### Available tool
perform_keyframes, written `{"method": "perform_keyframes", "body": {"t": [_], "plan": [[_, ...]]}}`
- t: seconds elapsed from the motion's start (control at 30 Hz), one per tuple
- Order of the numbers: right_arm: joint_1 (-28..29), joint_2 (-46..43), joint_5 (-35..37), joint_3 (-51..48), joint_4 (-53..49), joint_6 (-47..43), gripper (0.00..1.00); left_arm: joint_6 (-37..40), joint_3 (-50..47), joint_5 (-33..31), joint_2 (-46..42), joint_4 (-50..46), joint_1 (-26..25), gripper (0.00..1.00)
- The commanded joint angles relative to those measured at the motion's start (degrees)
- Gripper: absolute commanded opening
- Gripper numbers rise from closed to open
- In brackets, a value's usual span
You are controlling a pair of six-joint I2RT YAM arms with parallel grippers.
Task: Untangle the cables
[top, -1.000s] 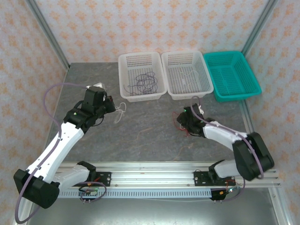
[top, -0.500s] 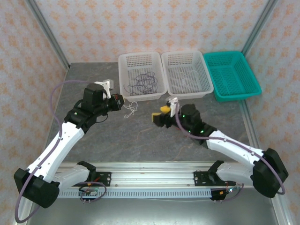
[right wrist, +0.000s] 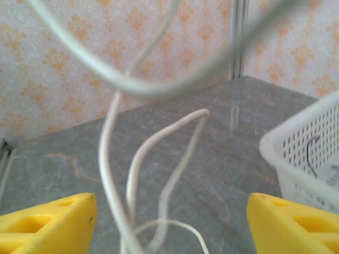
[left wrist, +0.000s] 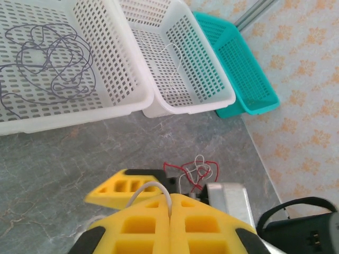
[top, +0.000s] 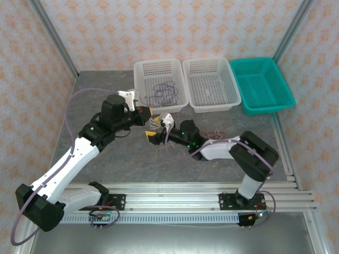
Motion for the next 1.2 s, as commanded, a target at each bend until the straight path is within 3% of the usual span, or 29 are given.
{"method": "perform_keyframes", "body": {"t": [0.0, 0.1, 0.17, 0.2, 0.47, 0.73, 0.8, 0.9, 0.97, 1.1, 1.17], "plan": [[0.4, 3.0, 3.3, 2.7, 7.7, -4.0, 0.59, -2.4, 3.1, -2.6, -0.9, 0.4, -0.1, 0.0], [0.3, 4.0, 8.6, 2.3, 5.6, -7.6, 0.29, -3.4, 3.8, -5.1, -3.5, -0.6, 0.7, 0.0], [-0.1, 4.1, 11.4, 1.3, 4.6, -8.1, 0.04, -5.1, 3.8, -4.9, -5.2, -0.3, 2.3, 0.0], [-0.4, 4.1, 13.2, 0.4, 4.8, -7.3, 0.0, -6.1, 3.8, -5.2, -6.0, -0.4, 3.5, 0.0], [-6.0, -0.4, 23.9, -9.2, 5.4, 1.1, 0.0, -6.8, 4.2, -12.3, -11.5, -8.0, 10.7, 0.0], [-12.3, -14.0, 32.6, -16.7, -2.1, 6.2, 0.0, -1.3, 4.8, -27.7, -13.9, -20.9, 14.1, 0.0], [-12.7, -17.2, 30.6, -17.3, -3.3, 4.5, 0.0, -0.4, 3.0, -24.2, -13.6, -19.2, 14.2, 0.0], [-12.7, -22.1, 25.3, -15.6, -8.7, 3.7, 0.0, -0.3, -2.2, -9.7, -12.1, -10.2, 14.2, 0.0], [-12.7, -25.2, 24.5, -13.2, -14.0, 4.5, 0.0, -0.6, -4.4, -3.3, -10.1, -5.7, 14.1, 0.02], [-12.7, -30.4, 24.4, -10.4, -18.5, 5.1, 0.0, -1.6, -5.6, -1.5, -8.8, -2.8, 14.0, 0.01], [-12.7, -31.5, 18.2, -8.6, -21.4, 3.6, 0.0, -1.7, -6.1, -1.1, -9.7, -1.0, 14.0, 0.0]]}}
